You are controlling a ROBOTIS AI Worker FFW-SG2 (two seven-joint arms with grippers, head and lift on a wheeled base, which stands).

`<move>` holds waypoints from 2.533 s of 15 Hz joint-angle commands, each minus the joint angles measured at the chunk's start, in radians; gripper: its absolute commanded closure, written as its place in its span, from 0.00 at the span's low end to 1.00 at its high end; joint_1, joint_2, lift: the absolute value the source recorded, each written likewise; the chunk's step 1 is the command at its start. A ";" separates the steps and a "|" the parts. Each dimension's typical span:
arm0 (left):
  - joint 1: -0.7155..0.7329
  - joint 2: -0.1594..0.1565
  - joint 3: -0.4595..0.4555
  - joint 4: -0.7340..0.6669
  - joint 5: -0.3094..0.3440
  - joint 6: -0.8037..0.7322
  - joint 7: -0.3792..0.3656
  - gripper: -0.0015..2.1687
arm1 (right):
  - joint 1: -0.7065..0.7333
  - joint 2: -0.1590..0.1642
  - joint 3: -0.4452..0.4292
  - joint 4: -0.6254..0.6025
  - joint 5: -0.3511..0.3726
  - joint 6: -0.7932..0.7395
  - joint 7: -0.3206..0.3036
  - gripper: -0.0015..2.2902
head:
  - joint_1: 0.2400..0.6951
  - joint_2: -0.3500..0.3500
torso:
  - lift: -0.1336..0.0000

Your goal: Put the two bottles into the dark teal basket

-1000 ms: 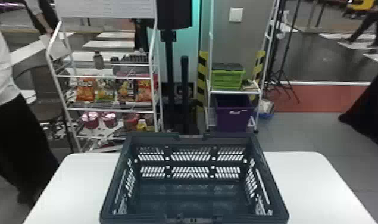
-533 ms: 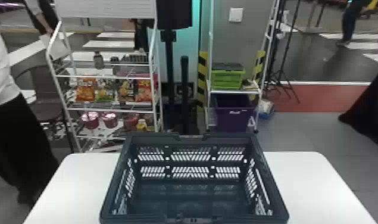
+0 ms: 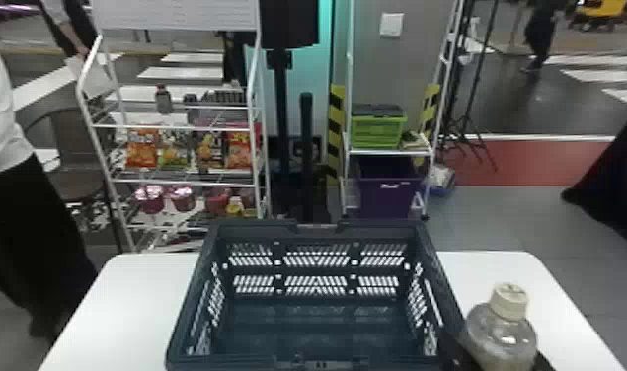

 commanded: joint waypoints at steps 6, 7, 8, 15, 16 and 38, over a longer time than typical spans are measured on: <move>0.026 0.036 0.000 0.018 0.028 -0.039 -0.003 0.99 | -0.533 -0.058 0.298 0.093 0.044 0.648 -0.302 0.72 | 0.57 0.50 | 1.00; 0.023 0.037 0.000 0.035 0.039 -0.061 -0.006 0.99 | -0.602 -0.048 0.326 0.136 0.044 0.704 -0.306 0.72 | 0.57 0.50 | 1.00; 0.016 0.039 0.000 0.047 0.045 -0.064 -0.009 0.99 | -0.654 -0.034 0.349 0.180 0.048 0.743 -0.317 0.72 | 0.57 0.50 | 1.00; -0.045 0.048 -0.018 0.118 0.083 -0.061 -0.031 0.99 | -0.959 0.001 0.415 0.513 0.017 1.124 -0.351 0.72 | 0.57 0.50 | 1.00; -0.050 0.049 -0.018 0.119 0.088 -0.058 -0.031 0.99 | -0.994 0.001 0.418 0.561 -0.009 1.133 -0.351 0.72 | 0.57 0.50 | 1.00; -0.057 0.118 -0.038 0.015 0.112 0.080 -0.037 0.99 | -0.473 -0.130 0.280 0.214 -0.039 0.262 -0.322 0.01 | 0.57 0.50 | 1.00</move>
